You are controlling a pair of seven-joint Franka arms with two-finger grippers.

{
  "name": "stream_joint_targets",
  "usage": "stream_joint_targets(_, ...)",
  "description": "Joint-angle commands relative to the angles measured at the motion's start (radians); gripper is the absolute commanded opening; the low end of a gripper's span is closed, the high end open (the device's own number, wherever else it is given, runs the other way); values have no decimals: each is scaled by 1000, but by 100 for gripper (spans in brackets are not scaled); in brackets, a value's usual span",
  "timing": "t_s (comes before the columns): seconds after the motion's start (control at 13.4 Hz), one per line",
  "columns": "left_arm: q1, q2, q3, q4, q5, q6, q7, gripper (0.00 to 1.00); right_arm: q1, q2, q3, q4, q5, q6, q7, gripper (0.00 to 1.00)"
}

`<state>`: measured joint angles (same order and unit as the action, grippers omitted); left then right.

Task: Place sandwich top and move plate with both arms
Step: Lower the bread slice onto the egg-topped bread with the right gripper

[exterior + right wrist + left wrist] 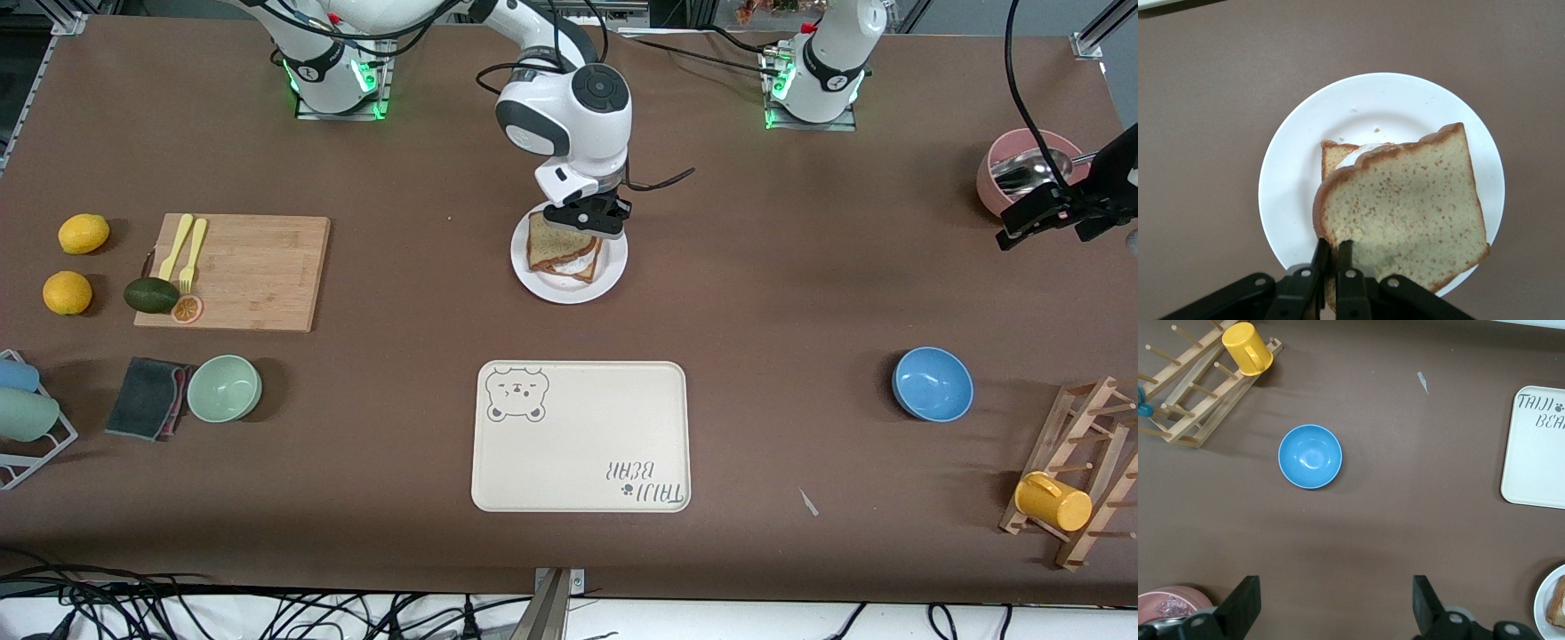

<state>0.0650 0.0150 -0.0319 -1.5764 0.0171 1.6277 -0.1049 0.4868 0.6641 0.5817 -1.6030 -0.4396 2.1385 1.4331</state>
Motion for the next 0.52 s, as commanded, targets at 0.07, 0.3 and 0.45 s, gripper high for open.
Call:
stream_joint_targets(0.07, 3, -9, -2, 10, -26, -19, 2, 100, 4, 44, 4, 67, -14, -19, -11, 99)
stream_joint_targets(0.3, 3, -7, -2, 10, -26, -19, 2, 100, -5, 46, 10, 87, -2, -25, -31, 100)
stream_joint_targets(0.45, 3, -7, -2, 12, -26, -19, 2, 100, -37, 37, 17, 98, 45, -25, -34, 100)
